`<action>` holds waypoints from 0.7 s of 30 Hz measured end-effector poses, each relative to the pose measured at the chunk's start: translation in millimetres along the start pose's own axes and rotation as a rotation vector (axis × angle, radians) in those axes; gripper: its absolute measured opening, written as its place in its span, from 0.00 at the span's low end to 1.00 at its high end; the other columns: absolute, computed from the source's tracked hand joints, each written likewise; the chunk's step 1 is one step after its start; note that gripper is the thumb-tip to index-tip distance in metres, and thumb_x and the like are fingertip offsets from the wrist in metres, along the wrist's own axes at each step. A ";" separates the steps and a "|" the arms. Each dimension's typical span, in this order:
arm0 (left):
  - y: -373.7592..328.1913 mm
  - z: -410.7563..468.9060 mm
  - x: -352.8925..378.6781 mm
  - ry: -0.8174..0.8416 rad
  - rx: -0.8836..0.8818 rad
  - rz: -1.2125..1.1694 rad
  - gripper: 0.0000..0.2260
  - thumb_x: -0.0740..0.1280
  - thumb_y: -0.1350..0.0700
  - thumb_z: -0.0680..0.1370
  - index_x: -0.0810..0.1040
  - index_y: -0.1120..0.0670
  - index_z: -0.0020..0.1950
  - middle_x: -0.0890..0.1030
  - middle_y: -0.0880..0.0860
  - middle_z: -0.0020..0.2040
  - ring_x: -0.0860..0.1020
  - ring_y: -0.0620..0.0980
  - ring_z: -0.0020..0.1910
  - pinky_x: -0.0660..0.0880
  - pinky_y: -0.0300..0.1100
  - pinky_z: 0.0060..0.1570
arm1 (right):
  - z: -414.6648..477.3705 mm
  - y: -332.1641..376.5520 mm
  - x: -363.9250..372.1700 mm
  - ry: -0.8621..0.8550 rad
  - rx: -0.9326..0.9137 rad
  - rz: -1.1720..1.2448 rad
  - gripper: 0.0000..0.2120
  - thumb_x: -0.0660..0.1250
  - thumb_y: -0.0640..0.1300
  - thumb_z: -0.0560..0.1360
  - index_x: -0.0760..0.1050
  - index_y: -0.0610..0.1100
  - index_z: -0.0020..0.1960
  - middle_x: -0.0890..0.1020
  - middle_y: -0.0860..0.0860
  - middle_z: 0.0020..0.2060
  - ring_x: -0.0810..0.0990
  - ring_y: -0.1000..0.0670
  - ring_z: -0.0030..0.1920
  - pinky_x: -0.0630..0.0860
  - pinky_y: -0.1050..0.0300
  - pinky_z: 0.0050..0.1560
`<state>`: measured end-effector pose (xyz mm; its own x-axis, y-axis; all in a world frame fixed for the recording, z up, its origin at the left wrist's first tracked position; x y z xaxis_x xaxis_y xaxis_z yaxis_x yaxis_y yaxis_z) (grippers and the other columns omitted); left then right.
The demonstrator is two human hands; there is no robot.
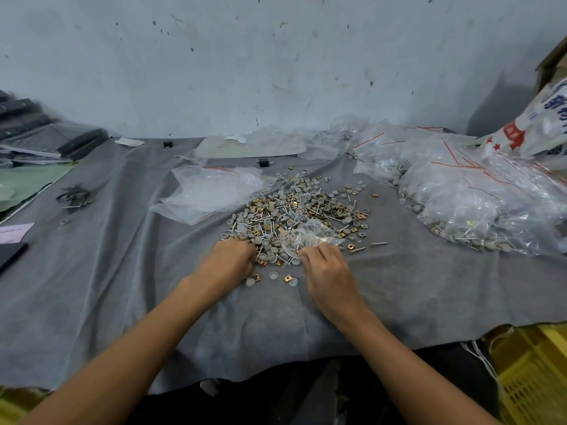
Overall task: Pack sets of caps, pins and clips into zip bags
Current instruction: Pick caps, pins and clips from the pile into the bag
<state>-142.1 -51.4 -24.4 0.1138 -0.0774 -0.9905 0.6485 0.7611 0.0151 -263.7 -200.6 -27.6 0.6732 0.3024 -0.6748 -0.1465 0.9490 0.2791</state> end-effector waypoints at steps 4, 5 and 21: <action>5.4 0.2 -7.7 -0.014 -0.039 -0.032 0.08 0.65 0.59 0.74 0.82 0.56 0.50 0.84 0.55 0.46 0.80 0.57 0.47 0.75 0.48 0.44 | 0.0 0.4 0.1 0.009 -0.004 0.004 0.02 0.69 0.35 0.79 0.79 0.40 0.50 0.78 0.47 0.43 0.75 0.47 0.44 0.77 0.52 0.41; 7.1 1.3 -8.6 -0.022 -0.054 -0.051 0.08 0.65 0.59 0.74 0.81 0.57 0.50 0.84 0.55 0.45 0.80 0.57 0.47 0.76 0.50 0.44 | -0.4 0.7 -0.2 0.011 -0.004 0.004 0.01 0.69 0.35 0.79 0.79 0.40 0.50 0.78 0.47 0.43 0.75 0.47 0.44 0.78 0.52 0.42; 20.8 3.3 -5.5 -0.053 -0.141 -0.386 0.08 0.73 0.60 0.71 0.82 0.49 0.47 0.81 0.43 0.43 0.79 0.46 0.45 0.68 0.37 0.38 | 0.5 3.7 -3.3 0.028 0.011 0.015 0.01 0.68 0.36 0.80 0.79 0.39 0.50 0.78 0.46 0.44 0.75 0.46 0.45 0.77 0.52 0.43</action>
<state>-126.7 -37.2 -18.2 -0.0770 -0.4046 -0.9112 0.5419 0.7501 -0.3789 -266.1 -198.1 -24.1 0.6501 0.3191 -0.6896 -0.1484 0.9434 0.2966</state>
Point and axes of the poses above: each hand's wrist, its own z-axis towards the middle knuckle, its own x-axis out of the palm, y = z × x, the point moved 7 cm from there along z, towards the middle knuckle
